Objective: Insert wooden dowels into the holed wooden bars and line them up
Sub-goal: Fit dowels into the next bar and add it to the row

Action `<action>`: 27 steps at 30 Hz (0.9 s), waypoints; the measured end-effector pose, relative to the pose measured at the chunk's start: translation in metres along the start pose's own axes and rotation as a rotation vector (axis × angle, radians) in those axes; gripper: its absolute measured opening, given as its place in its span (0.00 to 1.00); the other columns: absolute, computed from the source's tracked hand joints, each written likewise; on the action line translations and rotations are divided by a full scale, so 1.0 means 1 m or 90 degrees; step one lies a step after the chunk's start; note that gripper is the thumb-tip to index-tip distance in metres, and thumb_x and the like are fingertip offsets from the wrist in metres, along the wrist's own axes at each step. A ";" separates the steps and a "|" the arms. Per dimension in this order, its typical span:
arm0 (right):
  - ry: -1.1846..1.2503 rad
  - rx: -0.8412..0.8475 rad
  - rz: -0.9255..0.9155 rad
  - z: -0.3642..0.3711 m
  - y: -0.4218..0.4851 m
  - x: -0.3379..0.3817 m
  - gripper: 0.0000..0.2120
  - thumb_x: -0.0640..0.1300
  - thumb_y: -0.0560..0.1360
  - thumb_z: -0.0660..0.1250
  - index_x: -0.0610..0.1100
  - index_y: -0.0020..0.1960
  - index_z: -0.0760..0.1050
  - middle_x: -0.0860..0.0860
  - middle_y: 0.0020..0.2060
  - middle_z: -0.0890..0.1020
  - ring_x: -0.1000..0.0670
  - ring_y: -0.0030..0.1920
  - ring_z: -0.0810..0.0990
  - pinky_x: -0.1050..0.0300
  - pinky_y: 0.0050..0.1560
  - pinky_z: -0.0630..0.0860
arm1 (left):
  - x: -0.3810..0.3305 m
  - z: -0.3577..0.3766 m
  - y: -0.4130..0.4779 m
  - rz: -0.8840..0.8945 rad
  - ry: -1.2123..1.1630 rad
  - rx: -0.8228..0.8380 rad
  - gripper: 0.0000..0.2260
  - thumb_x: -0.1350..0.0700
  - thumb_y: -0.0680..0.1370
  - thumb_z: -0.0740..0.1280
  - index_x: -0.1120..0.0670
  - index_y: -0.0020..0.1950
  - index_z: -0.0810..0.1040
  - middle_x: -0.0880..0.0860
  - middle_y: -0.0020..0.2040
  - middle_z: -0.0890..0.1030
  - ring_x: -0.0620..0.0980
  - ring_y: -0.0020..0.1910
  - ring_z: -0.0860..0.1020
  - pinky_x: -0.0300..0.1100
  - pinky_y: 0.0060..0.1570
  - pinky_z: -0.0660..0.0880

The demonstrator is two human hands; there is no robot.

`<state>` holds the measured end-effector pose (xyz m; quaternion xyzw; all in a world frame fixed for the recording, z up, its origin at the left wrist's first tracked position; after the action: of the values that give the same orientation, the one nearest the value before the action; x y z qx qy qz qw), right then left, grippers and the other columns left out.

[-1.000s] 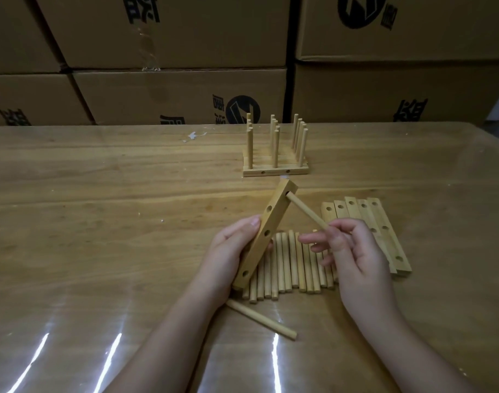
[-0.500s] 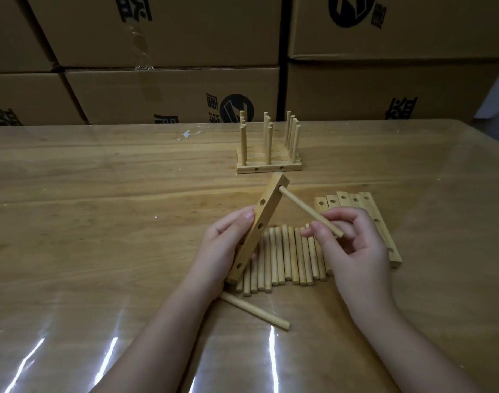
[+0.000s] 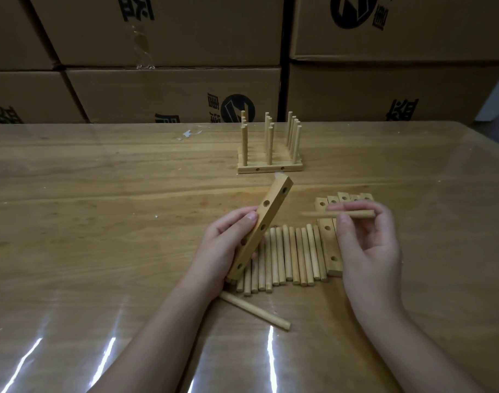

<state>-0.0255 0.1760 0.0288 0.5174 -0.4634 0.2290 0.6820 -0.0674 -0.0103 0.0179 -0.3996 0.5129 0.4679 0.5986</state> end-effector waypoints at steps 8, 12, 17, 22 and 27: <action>-0.122 0.120 -0.005 0.007 -0.002 -0.004 0.13 0.52 0.77 0.56 0.61 0.59 0.71 0.49 0.29 0.72 0.51 0.28 0.71 0.66 0.31 0.68 | 0.000 0.000 0.000 -0.006 -0.011 0.002 0.11 0.48 0.69 0.67 0.44 0.48 0.85 0.49 0.38 0.84 0.43 0.37 0.81 0.34 0.32 0.76; -0.172 0.184 -0.001 0.014 -0.004 -0.011 0.14 0.46 0.80 0.55 0.66 0.57 0.66 0.59 0.36 0.75 0.62 0.39 0.75 0.72 0.38 0.67 | -0.002 0.002 0.000 0.009 -0.013 0.006 0.11 0.48 0.69 0.67 0.42 0.49 0.84 0.51 0.40 0.84 0.45 0.38 0.82 0.35 0.32 0.77; -0.194 0.178 -0.016 0.011 -0.003 -0.009 0.17 0.48 0.77 0.59 0.70 0.57 0.66 0.63 0.37 0.79 0.64 0.40 0.77 0.75 0.41 0.70 | -0.002 0.001 -0.001 0.017 0.006 0.013 0.15 0.49 0.69 0.68 0.43 0.55 0.81 0.51 0.43 0.84 0.48 0.40 0.82 0.36 0.33 0.77; -0.206 0.171 -0.029 0.012 -0.004 -0.012 0.14 0.54 0.77 0.52 0.59 0.60 0.69 0.67 0.37 0.77 0.63 0.38 0.76 0.73 0.38 0.70 | -0.002 0.003 -0.002 0.001 0.027 0.041 0.11 0.49 0.69 0.68 0.42 0.49 0.84 0.48 0.44 0.85 0.43 0.42 0.82 0.35 0.35 0.76; -0.232 0.168 -0.025 0.010 -0.004 -0.017 0.12 0.45 0.79 0.56 0.52 0.59 0.74 0.57 0.34 0.76 0.59 0.31 0.73 0.69 0.31 0.68 | -0.002 0.004 -0.002 0.007 0.012 0.035 0.11 0.50 0.69 0.68 0.42 0.50 0.85 0.50 0.44 0.85 0.43 0.42 0.83 0.35 0.35 0.77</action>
<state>-0.0342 0.1681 0.0127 0.6442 -0.5348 0.1770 0.5174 -0.0646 -0.0072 0.0201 -0.3845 0.5334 0.4534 0.6018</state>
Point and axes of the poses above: each hand's wrist, its own y-axis towards the middle knuckle, its own z-axis out of the palm, x = y × z, the point moved 4 cm from there along y, towards the middle knuckle
